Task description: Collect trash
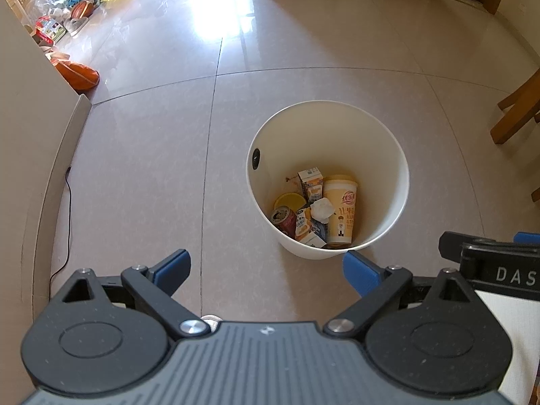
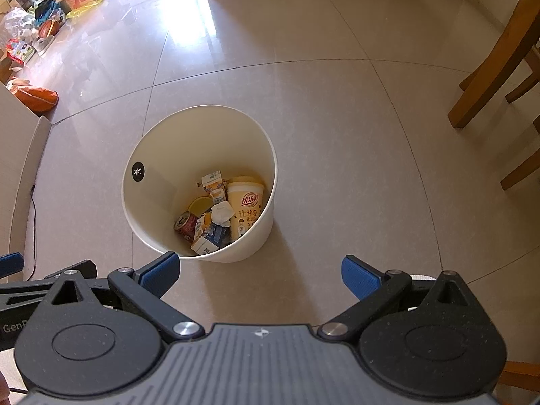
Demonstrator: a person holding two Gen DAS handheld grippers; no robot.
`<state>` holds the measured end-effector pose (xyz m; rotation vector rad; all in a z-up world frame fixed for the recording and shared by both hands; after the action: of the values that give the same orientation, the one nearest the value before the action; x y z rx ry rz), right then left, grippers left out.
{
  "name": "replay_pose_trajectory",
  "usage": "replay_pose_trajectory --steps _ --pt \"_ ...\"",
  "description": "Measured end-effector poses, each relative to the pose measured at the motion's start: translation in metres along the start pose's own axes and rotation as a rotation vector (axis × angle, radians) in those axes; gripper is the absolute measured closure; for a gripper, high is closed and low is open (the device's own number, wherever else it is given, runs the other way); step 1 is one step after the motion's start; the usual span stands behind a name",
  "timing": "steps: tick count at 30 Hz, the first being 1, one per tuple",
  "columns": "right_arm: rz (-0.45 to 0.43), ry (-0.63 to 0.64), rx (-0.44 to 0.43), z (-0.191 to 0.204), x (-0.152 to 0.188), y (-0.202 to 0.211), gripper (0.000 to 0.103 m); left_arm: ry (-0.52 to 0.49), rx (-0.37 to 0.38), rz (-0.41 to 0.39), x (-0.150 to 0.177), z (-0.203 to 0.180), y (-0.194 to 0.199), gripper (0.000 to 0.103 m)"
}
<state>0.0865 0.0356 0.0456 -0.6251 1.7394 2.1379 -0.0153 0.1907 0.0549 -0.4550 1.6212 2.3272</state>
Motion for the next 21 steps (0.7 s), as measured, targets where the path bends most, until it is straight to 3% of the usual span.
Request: replay_pose_trajectory --steps 21 --pt "-0.002 -0.006 -0.002 -0.0008 0.0000 0.0009 0.000 0.000 0.001 0.002 0.0007 -0.0002 -0.0001 0.006"
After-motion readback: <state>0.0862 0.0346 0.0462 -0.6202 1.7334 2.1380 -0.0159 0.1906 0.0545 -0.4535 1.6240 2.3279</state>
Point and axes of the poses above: each gripper's, at about its wrist camera, not at the fingertips, and y roughly against the way its jaws point, z to its left, x to its underside, the point moved 2 cm from there along -y, roughly the way its jaws point, and after that the axes turned 7 degrees about -z, right-handed, at the moved point
